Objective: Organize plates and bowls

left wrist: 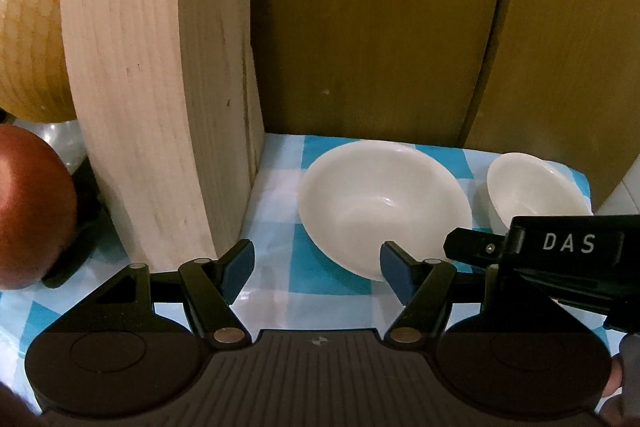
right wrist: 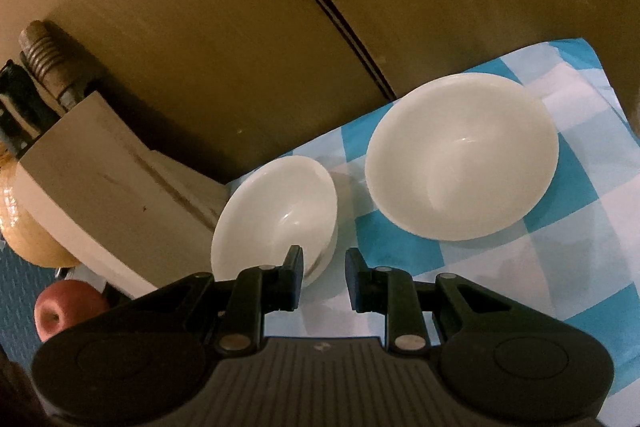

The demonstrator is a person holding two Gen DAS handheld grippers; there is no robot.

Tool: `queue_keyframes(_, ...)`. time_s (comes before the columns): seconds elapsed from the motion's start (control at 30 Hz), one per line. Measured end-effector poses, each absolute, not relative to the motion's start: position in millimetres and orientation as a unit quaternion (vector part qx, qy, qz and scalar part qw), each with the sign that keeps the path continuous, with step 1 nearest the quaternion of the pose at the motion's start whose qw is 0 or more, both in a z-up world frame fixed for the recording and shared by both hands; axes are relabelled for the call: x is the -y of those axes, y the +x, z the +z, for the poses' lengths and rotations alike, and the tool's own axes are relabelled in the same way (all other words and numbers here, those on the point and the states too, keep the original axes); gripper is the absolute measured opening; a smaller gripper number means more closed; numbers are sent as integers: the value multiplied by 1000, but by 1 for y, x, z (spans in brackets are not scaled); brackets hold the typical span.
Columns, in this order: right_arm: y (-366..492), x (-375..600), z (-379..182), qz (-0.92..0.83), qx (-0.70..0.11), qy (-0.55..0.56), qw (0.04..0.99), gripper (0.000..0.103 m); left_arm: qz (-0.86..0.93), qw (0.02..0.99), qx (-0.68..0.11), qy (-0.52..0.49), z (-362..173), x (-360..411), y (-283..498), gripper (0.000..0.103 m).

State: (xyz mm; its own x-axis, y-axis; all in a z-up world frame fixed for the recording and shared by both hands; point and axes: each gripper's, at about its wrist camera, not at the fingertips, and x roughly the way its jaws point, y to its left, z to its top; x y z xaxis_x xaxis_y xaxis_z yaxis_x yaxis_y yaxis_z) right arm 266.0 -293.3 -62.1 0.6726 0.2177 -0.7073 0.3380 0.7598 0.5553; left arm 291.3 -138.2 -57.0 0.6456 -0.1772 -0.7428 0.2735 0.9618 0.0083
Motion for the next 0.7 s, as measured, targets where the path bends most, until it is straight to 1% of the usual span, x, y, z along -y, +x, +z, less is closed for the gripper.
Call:
queue_keyframes(0.1,270,293,-66,-31,-407,349,844,19,-121,904,-405,59,-61,138,295,74)
queue_keyframes(0.17,273,294,-70,-29,-411,356,839,19,-116,903,-411,52,-63,137,298,70)
queue_keyframes(0.2,275,295,-73,-26,-414,359,836,17,-116,902,-414,49,-65,136,299,69)
queue_keyframes(0.27,278,295,-75,-22,-419,357,834,11,-116,899,-421,45,-68,136,303,65)
queue_keyframes(0.33,280,295,-78,-21,-422,358,833,7,-114,896,-427,43,-72,135,306,58)
queue_keyframes(0.37,280,296,-79,-22,-423,358,832,6,-115,894,-431,45,-74,135,308,54)
queue_keyframes(0.5,281,297,-79,-17,-423,358,832,5,-119,889,-441,37,-79,134,312,50)
queue_keyframes(0.57,280,296,-78,-13,-421,356,834,5,-124,888,-442,38,-79,134,312,44)
queue_keyframes(0.63,277,295,-75,-7,-418,357,836,4,-131,888,-440,37,-78,135,310,41)
queue_keyframes(0.7,275,293,-70,-6,-417,351,839,4,-134,889,-436,40,-75,136,308,42)
